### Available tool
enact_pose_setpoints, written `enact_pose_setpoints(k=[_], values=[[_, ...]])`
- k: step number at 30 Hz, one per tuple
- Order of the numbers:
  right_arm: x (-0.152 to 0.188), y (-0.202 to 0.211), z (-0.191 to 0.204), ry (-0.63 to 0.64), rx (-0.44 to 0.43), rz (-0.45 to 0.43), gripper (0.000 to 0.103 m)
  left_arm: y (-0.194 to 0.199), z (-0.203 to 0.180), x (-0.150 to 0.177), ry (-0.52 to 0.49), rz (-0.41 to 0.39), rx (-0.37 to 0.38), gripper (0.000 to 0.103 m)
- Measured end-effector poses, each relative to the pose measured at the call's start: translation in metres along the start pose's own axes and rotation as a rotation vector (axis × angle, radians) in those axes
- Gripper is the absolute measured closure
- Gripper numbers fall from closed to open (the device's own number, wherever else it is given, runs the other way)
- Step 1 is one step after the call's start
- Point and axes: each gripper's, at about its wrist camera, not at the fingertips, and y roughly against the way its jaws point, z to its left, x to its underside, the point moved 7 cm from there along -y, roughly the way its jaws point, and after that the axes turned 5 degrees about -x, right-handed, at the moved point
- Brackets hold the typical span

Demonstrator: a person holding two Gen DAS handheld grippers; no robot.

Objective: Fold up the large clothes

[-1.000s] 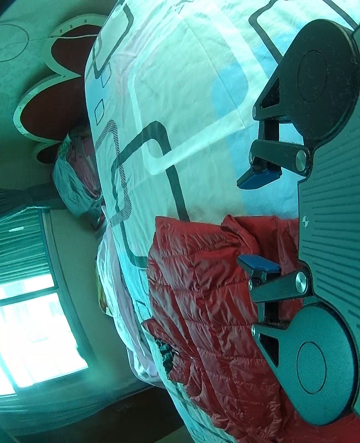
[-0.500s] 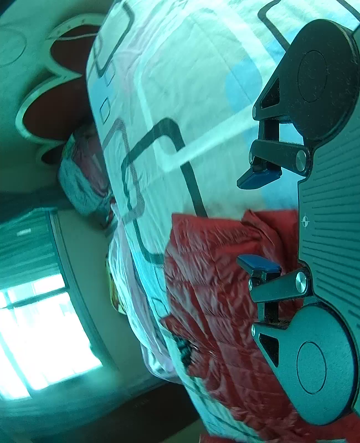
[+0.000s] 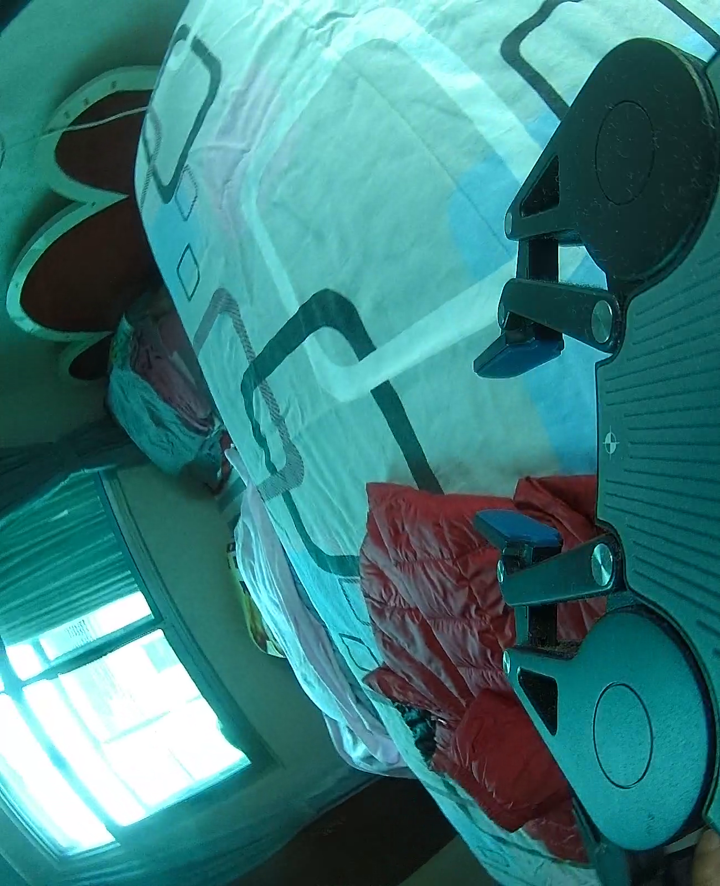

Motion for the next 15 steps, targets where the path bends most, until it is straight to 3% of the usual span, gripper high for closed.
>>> enact_pose_setpoints(k=[3,5,8,12,15], values=[[-0.002,0.000,0.008,-0.001,-0.037,-0.016,0.007,0.016,0.004,0.002,0.005,-0.015,0.028,0.020],[-0.002,-0.003,0.019,0.009,-0.067,-0.011,0.007,0.032,0.019,0.005,0.007,-0.029,-0.012,0.034],[0.001,-0.012,0.039,0.026,-0.126,0.007,0.008,0.063,0.067,0.015,0.075,-0.057,-0.134,0.049],[0.014,-0.041,0.064,0.019,-0.214,0.092,0.028,0.101,0.147,0.034,0.206,-0.073,-0.330,0.060],[0.027,-0.067,0.081,0.026,-0.249,0.166,0.029,0.110,0.183,0.046,0.239,-0.057,-0.404,0.067]])
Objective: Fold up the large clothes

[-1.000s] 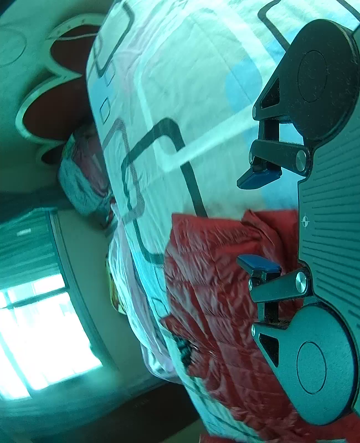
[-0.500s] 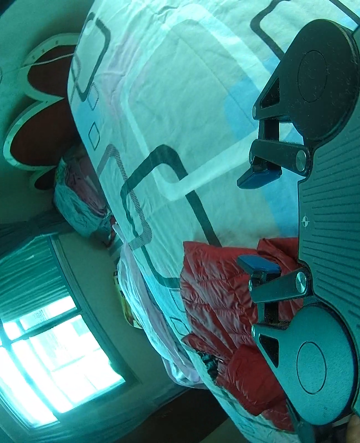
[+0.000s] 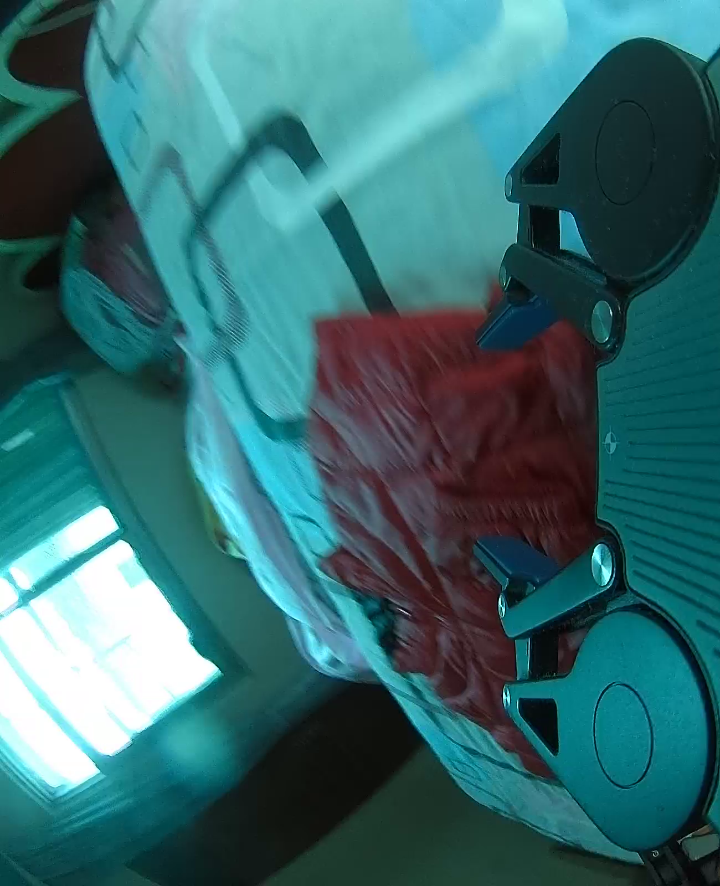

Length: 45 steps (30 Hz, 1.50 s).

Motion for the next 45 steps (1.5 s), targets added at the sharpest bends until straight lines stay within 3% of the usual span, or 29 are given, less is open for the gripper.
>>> enact_pose_setpoints(k=[1,2,3,6,12,20,23,24,26,29,32,34,38,43,45], values=[[0.003,-0.009,0.004,0.006,-0.010,0.023,0.030,-0.002,0.004,0.000,-0.002,0.002,-0.006,0.067],[0.005,-0.017,0.009,0.016,-0.025,0.043,0.037,-0.007,0.007,0.000,-0.007,0.007,-0.012,0.067],[0.008,-0.025,0.014,0.032,-0.034,0.062,0.057,-0.012,0.008,-0.001,-0.015,0.015,-0.011,0.067],[0.011,-0.034,0.027,0.090,-0.043,0.096,0.086,-0.020,0.003,-0.004,-0.035,0.002,-0.005,0.067],[-0.010,0.010,0.039,0.183,-0.019,-0.065,0.088,-0.023,-0.016,-0.006,-0.080,-0.018,0.046,0.067],[0.020,-0.021,-0.005,0.112,0.101,0.054,0.088,-0.039,-0.027,0.002,-0.145,0.033,0.059,0.066],[0.016,-0.016,-0.006,0.107,0.117,0.041,0.085,-0.032,-0.023,-0.003,-0.159,0.040,0.062,0.065],[0.011,-0.008,-0.004,0.111,0.136,0.010,0.063,-0.026,-0.019,-0.008,-0.148,0.018,0.061,0.063],[-0.002,0.012,0.001,0.137,0.156,-0.097,0.037,-0.018,-0.011,-0.019,-0.133,-0.032,0.055,0.060],[-0.022,0.009,0.010,0.163,0.132,-0.118,0.038,-0.026,-0.005,-0.034,-0.131,-0.044,0.043,0.060],[-0.031,-0.021,0.026,0.230,0.105,-0.047,0.063,-0.049,-0.002,-0.043,-0.138,-0.020,0.027,0.060],[-0.027,-0.045,0.033,0.289,0.107,0.003,0.063,-0.065,0.003,-0.043,-0.140,-0.002,0.012,0.060],[-0.008,-0.088,0.017,0.343,0.209,0.109,0.063,-0.089,0.017,-0.037,-0.091,0.041,0.020,0.057],[-0.004,-0.086,0.016,0.354,0.234,0.100,0.063,-0.085,0.020,-0.036,-0.103,0.042,0.022,0.057],[-0.013,-0.070,0.021,0.343,0.250,0.052,0.061,-0.065,0.022,-0.042,-0.093,0.001,0.003,0.047]])
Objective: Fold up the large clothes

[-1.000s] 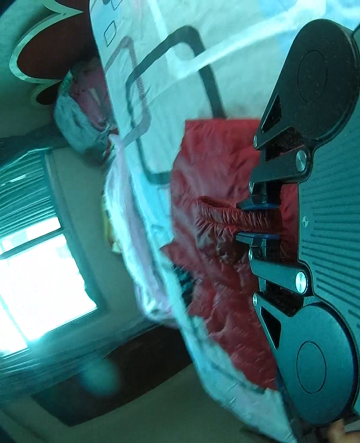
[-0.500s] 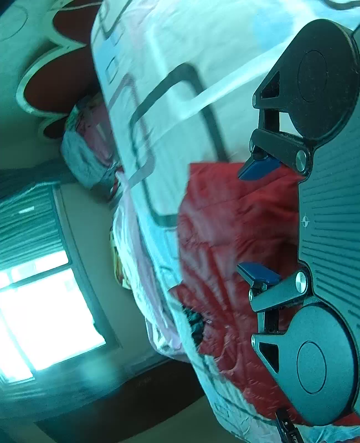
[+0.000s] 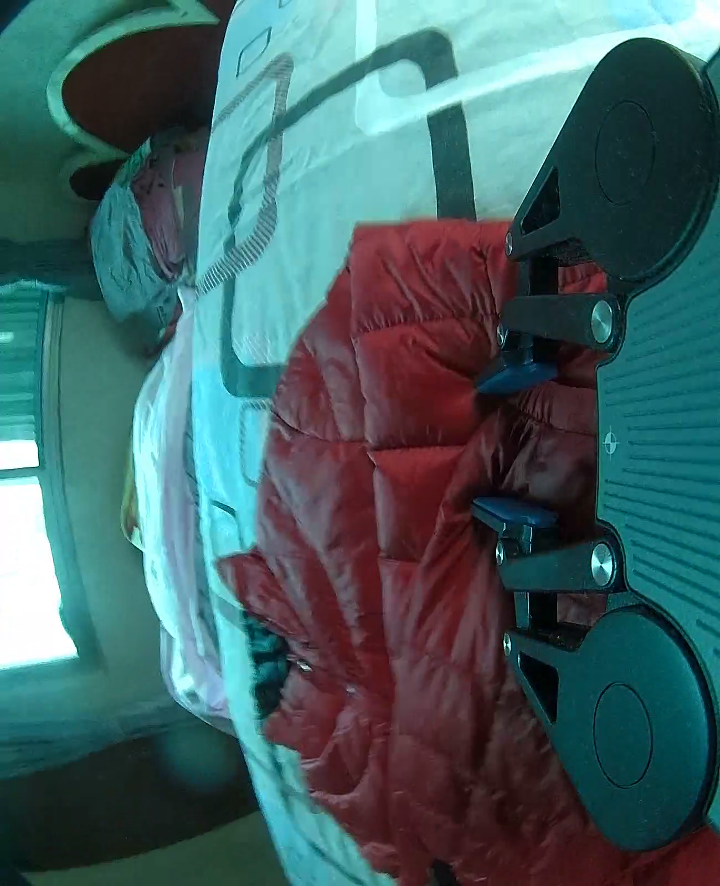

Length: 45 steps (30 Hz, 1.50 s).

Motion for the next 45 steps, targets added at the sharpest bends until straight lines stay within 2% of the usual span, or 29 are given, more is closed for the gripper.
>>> enact_pose_setpoints(k=[1,2,5,7,11,16,18,23,28,31,33,37,38,40,42,45], values=[[-0.003,0.011,0.000,-0.008,0.000,-0.026,0.057,0.013,-0.002,-0.002,0.010,-0.033,0.007,0.040],[-0.003,0.022,0.002,-0.024,-0.023,-0.048,0.050,0.024,-0.007,-0.002,0.011,-0.051,0.024,0.039],[0.008,0.045,0.020,-0.016,-0.082,-0.058,0.049,0.051,-0.038,0.007,-0.037,-0.075,0.075,0.039],[0.019,0.048,0.033,0.002,-0.112,-0.034,0.050,0.057,-0.058,0.017,-0.071,-0.069,0.097,0.040],[0.041,0.039,0.052,0.088,-0.108,0.006,0.050,0.044,-0.080,0.038,-0.142,-0.018,0.072,0.042],[0.051,0.017,0.038,0.060,-0.087,0.037,0.050,0.033,-0.075,0.050,-0.192,0.007,0.041,0.041],[0.051,0.018,0.036,0.075,-0.076,0.032,0.050,0.034,-0.070,0.050,-0.189,0.009,0.042,0.040],[0.048,0.028,0.028,0.053,-0.055,0.010,0.050,0.037,-0.046,0.051,-0.168,0.008,-0.015,0.040],[0.049,0.031,0.028,0.066,-0.048,0.020,0.050,0.039,-0.034,0.051,-0.173,0.022,-0.012,0.040],[0.037,0.050,0.028,0.029,-0.035,-0.053,0.050,0.051,-0.034,0.047,-0.179,-0.013,-0.018,0.042],[0.035,0.055,0.022,0.010,-0.012,-0.068,0.050,0.056,-0.034,0.048,-0.171,-0.029,0.007,0.042],[0.050,0.035,0.008,-0.026,0.034,0.050,0.050,0.046,-0.033,0.059,-0.179,0.005,0.020,0.040],[0.055,0.030,0.006,-0.049,0.020,0.058,0.050,0.043,-0.031,0.060,-0.170,0.011,0.024,0.040],[0.058,0.030,0.007,-0.062,0.009,0.052,0.053,0.040,-0.029,0.059,-0.166,0.011,0.017,0.039],[0.056,0.034,0.011,-0.067,-0.016,0.048,0.066,0.039,-0.027,0.057,-0.170,0.002,0.003,0.039],[0.059,0.033,0.013,-0.054,0.001,0.046,0.066,0.037,-0.027,0.059,-0.179,0.001,0.012,0.039]])
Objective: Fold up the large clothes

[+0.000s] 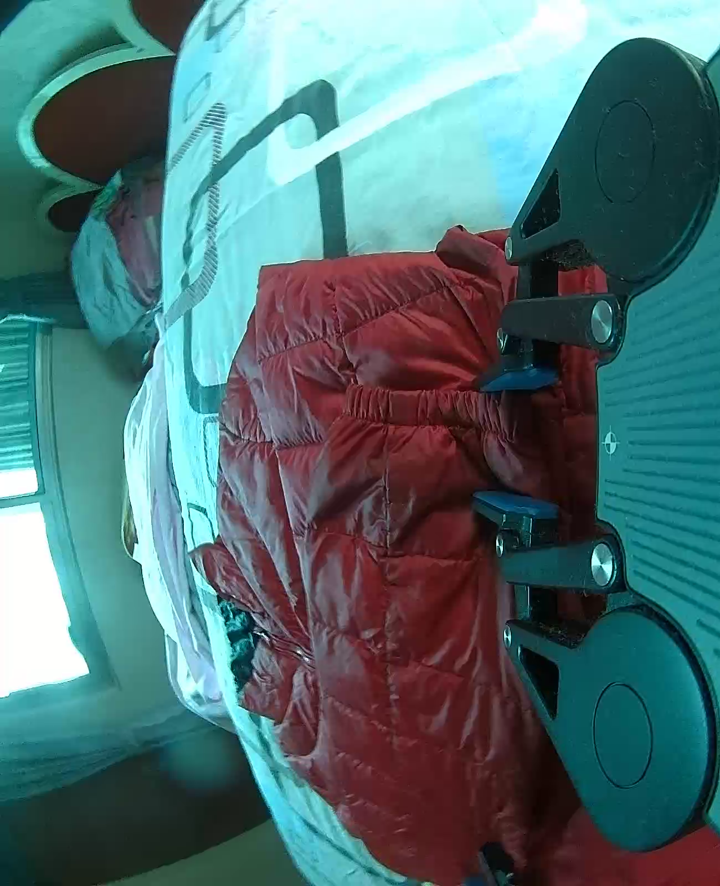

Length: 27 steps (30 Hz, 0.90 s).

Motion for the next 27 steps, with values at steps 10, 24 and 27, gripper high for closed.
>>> enact_pose_setpoints(k=[10,24,27], values=[[-0.006,0.000,0.003,0.013,0.053,0.031,0.048,0.002,0.003,-0.002,-0.011,0.017,0.014,0.017],[0.031,0.080,-0.003,-0.024,-0.059,-0.065,0.009,0.075,-0.001,0.026,-0.042,0.010,-0.078,0.005],[0.049,0.102,-0.016,-0.023,-0.060,-0.062,0.009,0.093,-0.002,0.042,-0.030,0.025,-0.092,0.005]])
